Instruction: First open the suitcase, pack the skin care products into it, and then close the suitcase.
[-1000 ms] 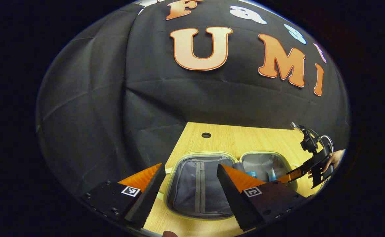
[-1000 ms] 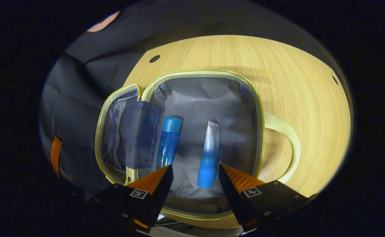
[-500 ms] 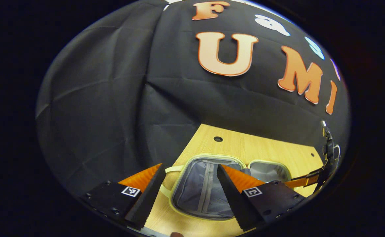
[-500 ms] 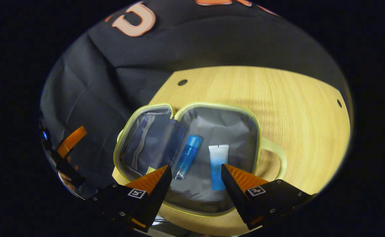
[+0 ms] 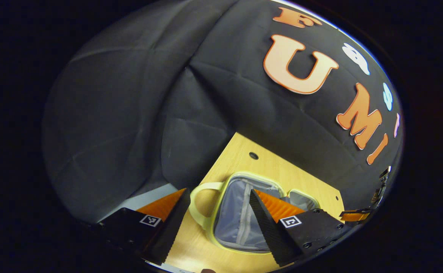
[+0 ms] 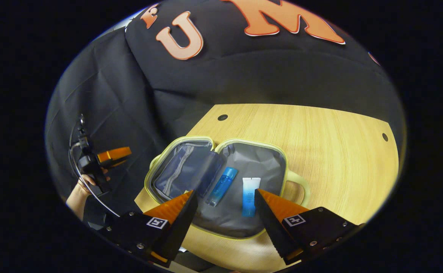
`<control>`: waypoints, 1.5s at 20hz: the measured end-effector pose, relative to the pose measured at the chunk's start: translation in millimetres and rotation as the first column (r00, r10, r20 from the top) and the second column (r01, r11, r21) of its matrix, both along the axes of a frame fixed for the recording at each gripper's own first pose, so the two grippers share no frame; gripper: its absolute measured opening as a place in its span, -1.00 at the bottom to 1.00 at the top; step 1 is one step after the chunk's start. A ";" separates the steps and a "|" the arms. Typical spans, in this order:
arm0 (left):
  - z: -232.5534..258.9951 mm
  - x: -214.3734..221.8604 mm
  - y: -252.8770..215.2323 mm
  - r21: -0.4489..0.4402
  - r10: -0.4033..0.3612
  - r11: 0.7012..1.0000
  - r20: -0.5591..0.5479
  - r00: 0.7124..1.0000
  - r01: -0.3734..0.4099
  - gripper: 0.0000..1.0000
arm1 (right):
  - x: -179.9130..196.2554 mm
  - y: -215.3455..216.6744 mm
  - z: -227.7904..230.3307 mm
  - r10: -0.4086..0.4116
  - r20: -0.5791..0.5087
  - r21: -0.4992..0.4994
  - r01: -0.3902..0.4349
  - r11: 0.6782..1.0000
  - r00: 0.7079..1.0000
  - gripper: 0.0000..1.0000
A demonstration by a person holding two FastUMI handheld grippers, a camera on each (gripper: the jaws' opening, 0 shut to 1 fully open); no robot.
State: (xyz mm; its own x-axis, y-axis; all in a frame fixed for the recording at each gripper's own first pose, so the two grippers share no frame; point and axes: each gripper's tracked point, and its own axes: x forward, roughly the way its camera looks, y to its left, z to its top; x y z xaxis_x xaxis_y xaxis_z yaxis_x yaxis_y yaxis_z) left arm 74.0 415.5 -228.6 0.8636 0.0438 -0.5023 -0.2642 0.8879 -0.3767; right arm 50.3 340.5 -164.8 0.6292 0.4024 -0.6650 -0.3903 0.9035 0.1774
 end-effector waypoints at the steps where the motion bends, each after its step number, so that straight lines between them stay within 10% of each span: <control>1: -14.2 3.0 8.5 -0.018 -0.012 1.000 -0.018 1.000 0.012 0.95 | 1.0 -3.2 2.5 -0.016 0.019 -0.005 0.016 1.000 1.000 0.91; 9: -80.0 39.4 22.9 -0.390 0.019 0.920 -0.021 1.000 -0.025 0.94 | -19.2 -27.2 1.1 -0.163 -0.007 -0.012 0.163 0.987 0.987 0.91; 16: -105.9 53.6 10.5 -0.480 -0.019 0.877 -0.014 1.000 0.010 0.89 | -29.3 -31.1 0.2 -0.215 -0.020 -0.030 0.215 0.976 0.976 0.91; 22: -116.9 47.8 17.1 -0.451 -0.007 0.892 -0.073 0.997 -0.026 -0.78 | -34.6 -38.7 0.9 -0.251 -0.022 -0.027 0.251 0.968 0.968 0.92; 30: -62.2 58.9 3.3 -0.133 -0.056 0.990 -0.076 0.996 0.045 -0.86 | -31.5 -48.7 18.1 -0.266 0.035 -0.010 0.267 0.964 0.963 0.91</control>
State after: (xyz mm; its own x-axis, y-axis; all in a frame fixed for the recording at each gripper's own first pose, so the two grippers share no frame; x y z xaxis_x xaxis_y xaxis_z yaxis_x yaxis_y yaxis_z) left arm 132.9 418.8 -290.8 0.8204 -0.0694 -0.5675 -0.2538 0.8452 -0.4703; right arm 18.8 291.8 -146.7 0.7344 0.2075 -0.6463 -0.1404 0.9780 0.1545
